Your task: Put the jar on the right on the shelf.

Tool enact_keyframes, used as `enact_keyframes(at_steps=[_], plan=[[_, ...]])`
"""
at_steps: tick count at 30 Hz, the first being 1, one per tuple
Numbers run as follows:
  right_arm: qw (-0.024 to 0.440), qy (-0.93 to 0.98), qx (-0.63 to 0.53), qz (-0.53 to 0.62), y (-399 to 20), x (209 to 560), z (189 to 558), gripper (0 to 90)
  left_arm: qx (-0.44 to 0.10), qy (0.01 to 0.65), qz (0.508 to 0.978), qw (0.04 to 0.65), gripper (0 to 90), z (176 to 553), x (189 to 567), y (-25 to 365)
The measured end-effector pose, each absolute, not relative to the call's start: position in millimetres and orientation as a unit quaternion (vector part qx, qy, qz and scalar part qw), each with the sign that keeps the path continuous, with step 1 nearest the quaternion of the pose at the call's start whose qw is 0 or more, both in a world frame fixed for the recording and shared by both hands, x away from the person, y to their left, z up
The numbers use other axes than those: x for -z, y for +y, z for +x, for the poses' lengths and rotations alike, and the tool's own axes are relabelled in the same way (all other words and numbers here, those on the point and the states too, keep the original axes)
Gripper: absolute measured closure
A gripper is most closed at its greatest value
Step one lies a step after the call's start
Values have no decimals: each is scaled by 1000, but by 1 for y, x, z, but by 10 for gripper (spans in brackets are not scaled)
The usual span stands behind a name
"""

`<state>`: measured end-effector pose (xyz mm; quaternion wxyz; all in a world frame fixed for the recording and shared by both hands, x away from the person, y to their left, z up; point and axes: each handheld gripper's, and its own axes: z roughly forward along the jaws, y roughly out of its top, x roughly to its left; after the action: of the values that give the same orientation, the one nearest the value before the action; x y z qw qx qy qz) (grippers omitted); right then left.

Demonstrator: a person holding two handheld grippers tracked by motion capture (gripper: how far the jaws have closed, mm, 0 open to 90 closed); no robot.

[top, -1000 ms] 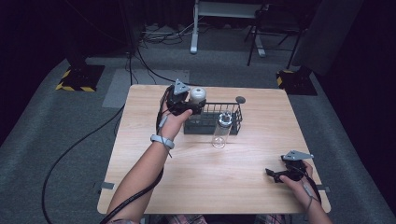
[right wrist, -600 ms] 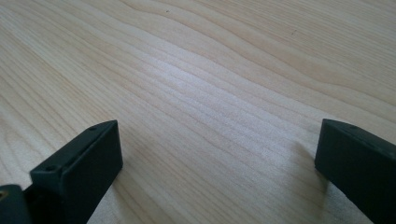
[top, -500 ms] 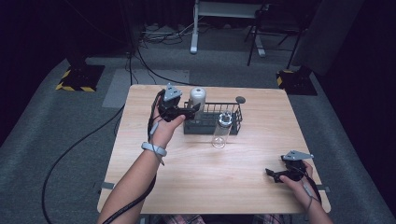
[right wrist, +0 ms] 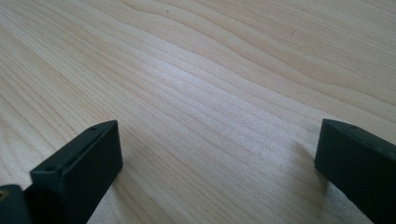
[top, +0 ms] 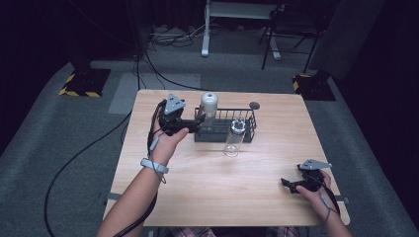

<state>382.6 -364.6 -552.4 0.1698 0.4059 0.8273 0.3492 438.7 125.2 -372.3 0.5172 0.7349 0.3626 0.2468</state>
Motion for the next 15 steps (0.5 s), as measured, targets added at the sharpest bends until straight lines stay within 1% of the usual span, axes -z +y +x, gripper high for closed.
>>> enact_keyframes(at_steps=[9, 15], plan=[[170, 827, -349, 406, -365, 552, 383, 7, -248, 359, 738, 514, 85, 426, 374, 139], [170, 827, -349, 406, -365, 552, 383, 6, -251, 368, 730, 518, 86, 419, 378, 151]])
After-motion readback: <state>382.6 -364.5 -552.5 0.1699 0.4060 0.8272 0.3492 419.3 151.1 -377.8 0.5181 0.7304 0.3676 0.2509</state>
